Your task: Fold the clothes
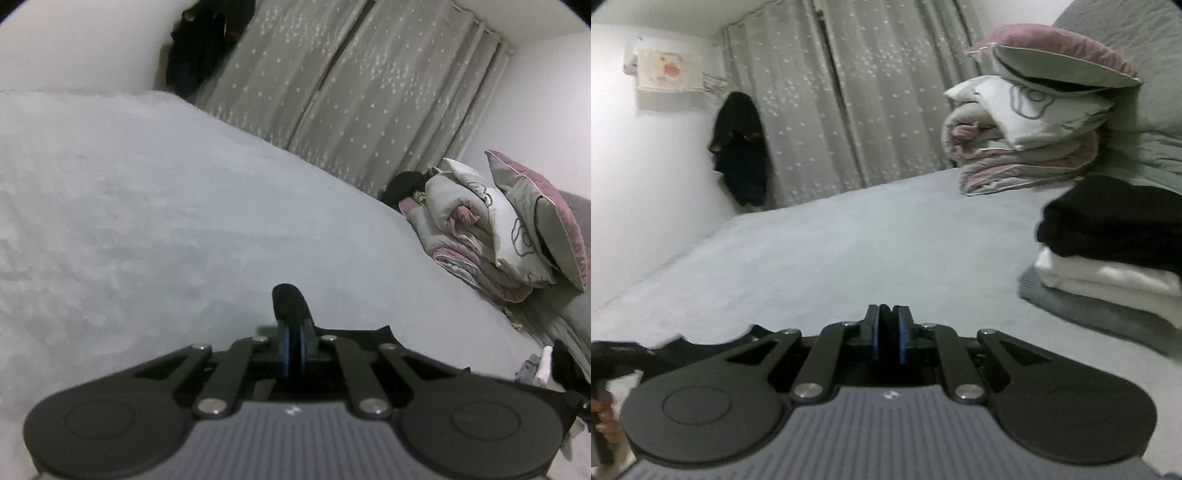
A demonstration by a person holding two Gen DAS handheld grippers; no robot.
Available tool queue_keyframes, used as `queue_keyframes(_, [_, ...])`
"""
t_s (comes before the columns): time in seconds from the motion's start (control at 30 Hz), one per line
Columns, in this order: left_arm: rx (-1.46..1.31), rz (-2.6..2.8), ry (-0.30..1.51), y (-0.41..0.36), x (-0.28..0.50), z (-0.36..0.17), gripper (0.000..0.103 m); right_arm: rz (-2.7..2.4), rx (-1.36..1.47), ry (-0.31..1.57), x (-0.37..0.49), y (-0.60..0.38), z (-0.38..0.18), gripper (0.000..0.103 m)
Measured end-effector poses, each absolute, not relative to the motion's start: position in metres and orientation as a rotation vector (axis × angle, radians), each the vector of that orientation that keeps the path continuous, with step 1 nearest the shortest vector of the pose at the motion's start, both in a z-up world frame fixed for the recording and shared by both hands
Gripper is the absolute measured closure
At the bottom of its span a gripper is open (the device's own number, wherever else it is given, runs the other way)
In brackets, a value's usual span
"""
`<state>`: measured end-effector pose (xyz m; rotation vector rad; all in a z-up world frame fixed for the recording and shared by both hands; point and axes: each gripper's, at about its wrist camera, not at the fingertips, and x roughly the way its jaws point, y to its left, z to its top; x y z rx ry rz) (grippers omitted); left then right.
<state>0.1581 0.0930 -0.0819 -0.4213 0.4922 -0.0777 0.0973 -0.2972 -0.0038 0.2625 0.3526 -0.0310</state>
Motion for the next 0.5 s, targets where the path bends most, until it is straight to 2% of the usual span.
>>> queue_keyframes(0.13, [-0.383,-0.043,0.583,0.092,0.168,-0.089,0.091,-0.062,0.242,0.437,0.11,-0.296,-0.02,0.092])
queue_keyframes(0.23, [-0.416,-0.045,0.6,0.101,0.168,-0.085,0.07,-0.087,0.228,0.53,0.118,-0.295,-0.033,0.084])
queue_keyframes(0.27, [-0.421,-0.046,0.601,0.104,0.166,-0.082,0.063,-0.096,0.231,0.544,0.118,-0.296,-0.034,0.084])
queue_keyframes(0.33, [-0.425,-0.05,0.595,0.105,0.165,-0.074,0.063,-0.115,0.236,0.571,0.118,-0.299,-0.036,0.081])
queue_keyframes(0.43, [-0.438,-0.083,0.596,0.111,0.154,-0.065,0.063,-0.108,0.299,0.524,0.108,-0.311,-0.023,0.048])
queue_keyframes(0.5, [-0.419,-0.132,0.589,0.111,0.148,-0.06,0.064,-0.087,0.343,0.503,0.1,-0.318,-0.015,0.047])
